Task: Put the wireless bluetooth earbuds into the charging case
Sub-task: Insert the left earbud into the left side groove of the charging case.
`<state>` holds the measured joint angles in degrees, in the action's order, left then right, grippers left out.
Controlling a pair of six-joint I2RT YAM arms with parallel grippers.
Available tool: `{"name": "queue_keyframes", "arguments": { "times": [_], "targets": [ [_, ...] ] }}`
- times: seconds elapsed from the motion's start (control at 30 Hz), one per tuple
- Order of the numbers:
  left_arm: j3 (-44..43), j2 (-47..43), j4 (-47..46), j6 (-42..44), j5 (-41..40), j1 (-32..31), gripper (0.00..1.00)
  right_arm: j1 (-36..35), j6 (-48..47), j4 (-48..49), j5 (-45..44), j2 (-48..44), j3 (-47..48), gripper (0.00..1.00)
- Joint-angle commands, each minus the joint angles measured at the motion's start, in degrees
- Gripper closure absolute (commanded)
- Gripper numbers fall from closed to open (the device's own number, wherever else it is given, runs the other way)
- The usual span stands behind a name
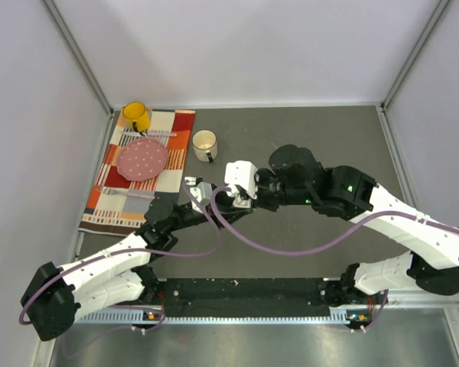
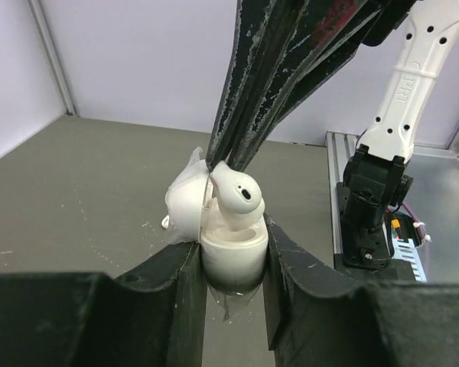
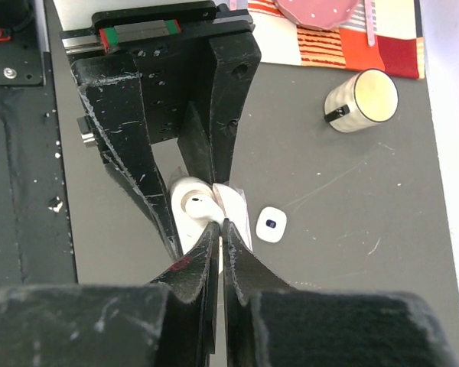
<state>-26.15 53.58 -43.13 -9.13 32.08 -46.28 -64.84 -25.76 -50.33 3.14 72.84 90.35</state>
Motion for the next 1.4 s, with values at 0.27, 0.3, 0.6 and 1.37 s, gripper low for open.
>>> {"name": "queue_keyframes", "arguments": {
  "times": [0.27, 0.3, 0.6, 1.37],
  "targets": [
    [-2.24, -1.20, -2.39, -0.01, -1.66, -0.21, 1.00, -3.71, -3.15, -1.00, -8.84, 0.99, 0.53, 1.00],
    [-2.24, -1.11, -2.39, -0.02, -1.84, -0.30, 1.00, -3.89, -3.24, -1.18, -9.02, 1.08, 0.62, 1.00],
    [-2.24, -1.11, -1.87, -0.02, -2.28, -0.30, 1.00, -4.94, -4.56, -2.93, -11.66, 1.96, 1.06, 1.00],
    [-2.85, -1.02, -1.95, -2.03, -8.25, -0.30, 1.00, -10.31, -2.11, -3.38, -13.15, 5.82, 2.82, 1.00]
  ]
}}
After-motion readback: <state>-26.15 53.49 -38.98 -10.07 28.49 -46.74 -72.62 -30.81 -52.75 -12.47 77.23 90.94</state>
